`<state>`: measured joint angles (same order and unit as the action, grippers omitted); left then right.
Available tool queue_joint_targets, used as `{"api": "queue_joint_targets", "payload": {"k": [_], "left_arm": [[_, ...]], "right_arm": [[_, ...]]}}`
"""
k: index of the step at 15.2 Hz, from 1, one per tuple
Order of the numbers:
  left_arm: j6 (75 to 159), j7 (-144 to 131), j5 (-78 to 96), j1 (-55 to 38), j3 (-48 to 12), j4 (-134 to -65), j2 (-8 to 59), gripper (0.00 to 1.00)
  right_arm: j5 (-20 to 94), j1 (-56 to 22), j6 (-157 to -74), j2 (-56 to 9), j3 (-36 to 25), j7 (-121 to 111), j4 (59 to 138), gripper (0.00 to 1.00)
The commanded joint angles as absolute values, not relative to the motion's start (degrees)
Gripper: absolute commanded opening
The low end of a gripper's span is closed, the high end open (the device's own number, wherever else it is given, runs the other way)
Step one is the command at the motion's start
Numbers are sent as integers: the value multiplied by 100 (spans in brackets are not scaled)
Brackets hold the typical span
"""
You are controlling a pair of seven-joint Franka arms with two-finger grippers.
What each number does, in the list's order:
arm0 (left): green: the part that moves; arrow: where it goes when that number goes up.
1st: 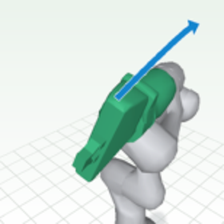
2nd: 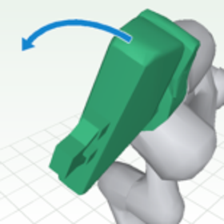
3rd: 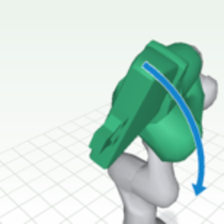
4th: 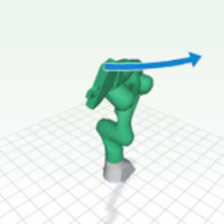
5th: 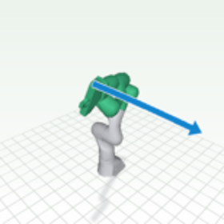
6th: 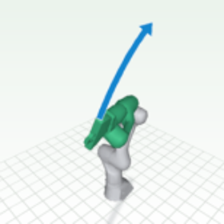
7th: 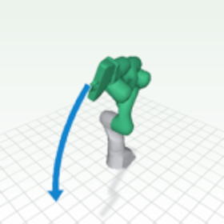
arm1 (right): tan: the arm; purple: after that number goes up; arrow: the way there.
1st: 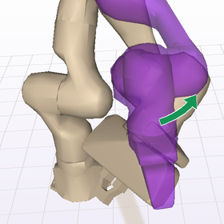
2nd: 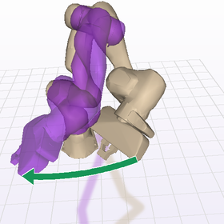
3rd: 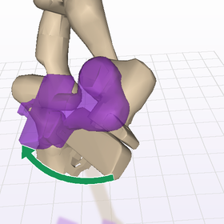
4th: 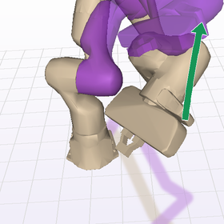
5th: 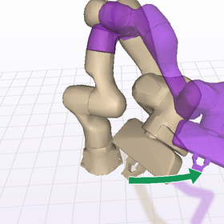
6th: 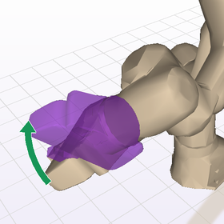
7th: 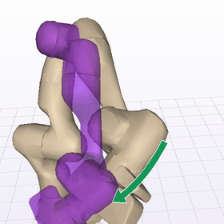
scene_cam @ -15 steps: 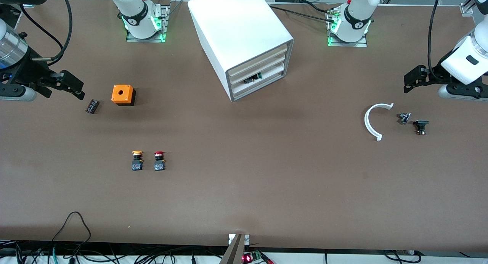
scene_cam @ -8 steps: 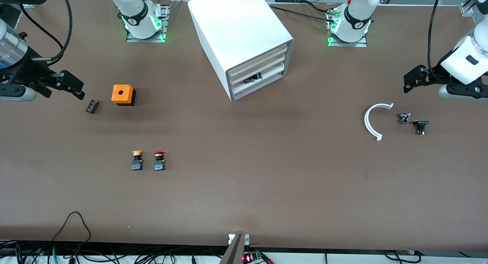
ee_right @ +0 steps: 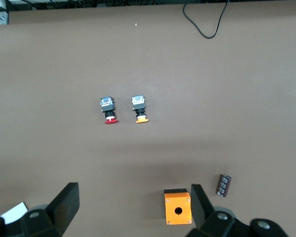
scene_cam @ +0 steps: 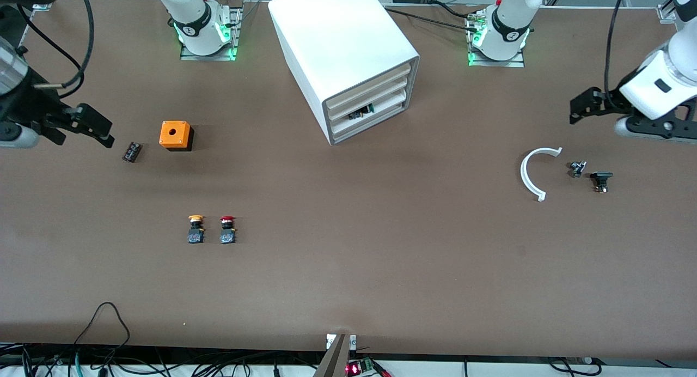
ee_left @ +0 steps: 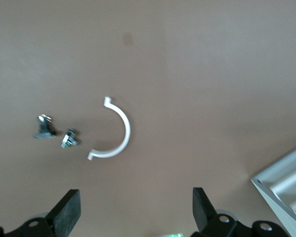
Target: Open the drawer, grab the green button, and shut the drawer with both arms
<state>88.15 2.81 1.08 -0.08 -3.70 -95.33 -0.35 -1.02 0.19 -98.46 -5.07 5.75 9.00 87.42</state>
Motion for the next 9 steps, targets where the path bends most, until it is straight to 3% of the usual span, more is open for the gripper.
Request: {"api": "queue_joint_targets", "payload": {"k": [1, 9], "left_arm": [[8403, 431, 360, -114, -439, -9387, 114, 100], [7815, 544, 1783, -158, -571, -9413, 632, 100]], "right_arm": [[-132, 44, -9799, -790, 624, 914, 8675, 100], [-106, -88, -9949, -1353, 633, 923, 8692, 100]]}}
